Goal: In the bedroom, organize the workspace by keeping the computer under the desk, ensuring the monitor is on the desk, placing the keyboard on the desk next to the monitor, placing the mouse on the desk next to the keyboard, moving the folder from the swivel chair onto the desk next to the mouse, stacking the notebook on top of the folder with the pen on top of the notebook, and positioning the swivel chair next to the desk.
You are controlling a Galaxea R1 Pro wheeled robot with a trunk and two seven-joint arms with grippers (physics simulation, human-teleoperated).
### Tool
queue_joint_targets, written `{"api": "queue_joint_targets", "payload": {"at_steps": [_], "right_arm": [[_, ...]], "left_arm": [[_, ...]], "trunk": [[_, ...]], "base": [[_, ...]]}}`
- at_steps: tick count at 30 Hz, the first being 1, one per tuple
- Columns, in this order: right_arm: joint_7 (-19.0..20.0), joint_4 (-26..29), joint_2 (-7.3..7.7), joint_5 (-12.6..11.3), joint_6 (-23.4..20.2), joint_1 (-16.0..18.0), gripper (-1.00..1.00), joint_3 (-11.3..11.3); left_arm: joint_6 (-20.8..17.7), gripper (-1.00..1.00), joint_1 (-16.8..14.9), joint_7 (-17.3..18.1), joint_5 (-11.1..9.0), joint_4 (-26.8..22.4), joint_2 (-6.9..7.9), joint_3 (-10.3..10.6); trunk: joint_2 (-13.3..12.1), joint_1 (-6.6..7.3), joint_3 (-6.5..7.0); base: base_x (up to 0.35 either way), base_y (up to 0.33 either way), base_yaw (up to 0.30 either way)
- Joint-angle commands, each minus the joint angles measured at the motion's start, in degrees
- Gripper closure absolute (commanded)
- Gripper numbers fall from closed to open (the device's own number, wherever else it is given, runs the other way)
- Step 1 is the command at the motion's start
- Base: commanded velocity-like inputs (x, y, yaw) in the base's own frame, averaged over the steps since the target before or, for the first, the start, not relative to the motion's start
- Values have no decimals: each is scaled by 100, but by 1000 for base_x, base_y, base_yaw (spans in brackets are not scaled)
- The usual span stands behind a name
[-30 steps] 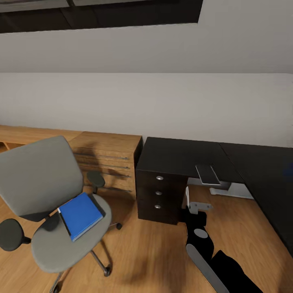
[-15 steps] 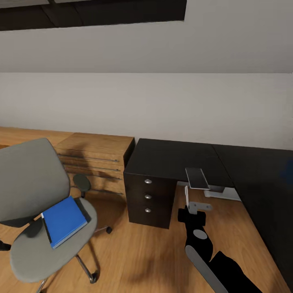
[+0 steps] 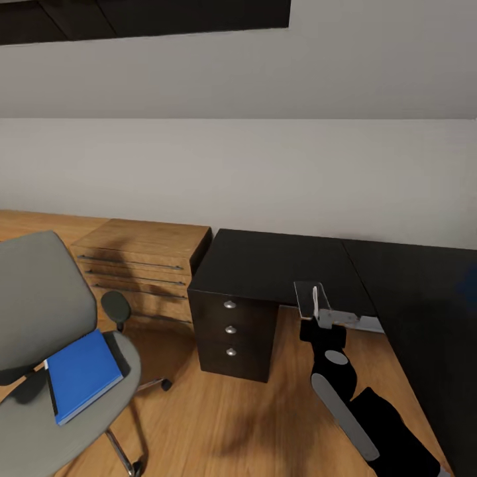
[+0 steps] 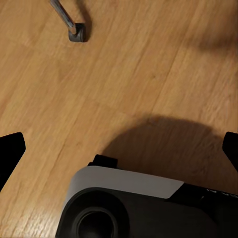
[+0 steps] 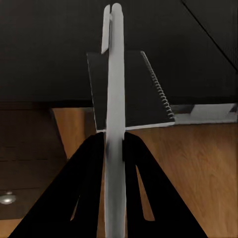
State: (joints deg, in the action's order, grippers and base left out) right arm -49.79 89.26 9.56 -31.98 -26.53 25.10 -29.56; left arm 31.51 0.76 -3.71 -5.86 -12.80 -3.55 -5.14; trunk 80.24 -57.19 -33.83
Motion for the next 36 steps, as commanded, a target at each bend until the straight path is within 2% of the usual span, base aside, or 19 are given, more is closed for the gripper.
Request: {"api": "queue_joint_targets", "payload": {"at_steps": [1, 6, 8, 10, 11, 13, 14, 15, 17, 19, 22, 25, 30, 36], "right_arm": [[-31, 9, 8, -42, -39, 112, 100, 2], [-26, 12, -17, -48, -333, 698, 100, 35], [-1, 12, -24, -82, -595, 978, 100, 155], [126, -1, -29, -168, -895, 1192, 100, 467], [416, -45, -25, -311, -1161, 1289, 100, 808], [951, -158, -8, -443, -1481, 1350, 100, 1345], [1076, -194, -4, -460, -1533, 1359, 100, 1482], [1350, -297, 12, -490, -1634, 1373, 100, 1868], [1493, -359, 51, -491, -1686, 1377, 100, 2136], [1568, -392, 127, -471, -1710, 1371, 100, 2275], [1631, -431, 315, -445, -1740, 1354, 100, 2396], [1642, -498, 431, -442, -1753, 1343, 100, 2418], [1648, -701, 489, -441, -1745, 1325, 100, 2427], [1653, -947, 459, -458, -1726, 1323, 100, 2419]], "left_arm": [[5, -100, 3, 11, -17, -12, -4, -21], [-9, -100, 3, 11, -17, 7, -5, -16], [-11, -100, 3, 11, -16, 11, -5, -18], [-13, -100, 3, 14, -15, 13, -5, -15], [-9, -100, 3, 17, -13, 13, -8, -14], [-6, -100, 3, 18, -12, 15, -12, 25], [-6, -100, 3, 19, -12, 17, -14, 45], [-7, -100, 3, 17, -12, 20, -17, 116], [-7, -100, 3, 15, -11, 21, -24, 169], [-7, -100, 3, 13, -11, 22, -28, 196], [-5, -100, 3, 11, -11, 23, -31, 218], [-5, -100, 3, 11, -11, 23, -31, 222], [-5, -100, 3, 11, -18, 23, -31, 224], [1, -100, 3, 11, -20, 23, -31, 224]], "trunk": [[3, 0, -5], [3, 0, -5], [3, 0, -5], [3, 0, -5], [3, 0, -5], [3, 0, -5], [3, 0, -5], [3, 0, -5], [3, 0, -5], [3, 0, -5], [3, 0, -5], [3, 0, -5], [3, 0, -5], [3, 0, -5]], "base": [[8, -7, 0], [2, -2, 0], [0, 0, 0], [12, -12, 0], [85, -132, 0], [117, -212, 0], [135, -257, 0], [134, -274, 0], [123, -284, 0], [107, -292, 0], [88, -279, 0], [61, -210, 0], [16, -72, 0], [2, -8, 0]]}}
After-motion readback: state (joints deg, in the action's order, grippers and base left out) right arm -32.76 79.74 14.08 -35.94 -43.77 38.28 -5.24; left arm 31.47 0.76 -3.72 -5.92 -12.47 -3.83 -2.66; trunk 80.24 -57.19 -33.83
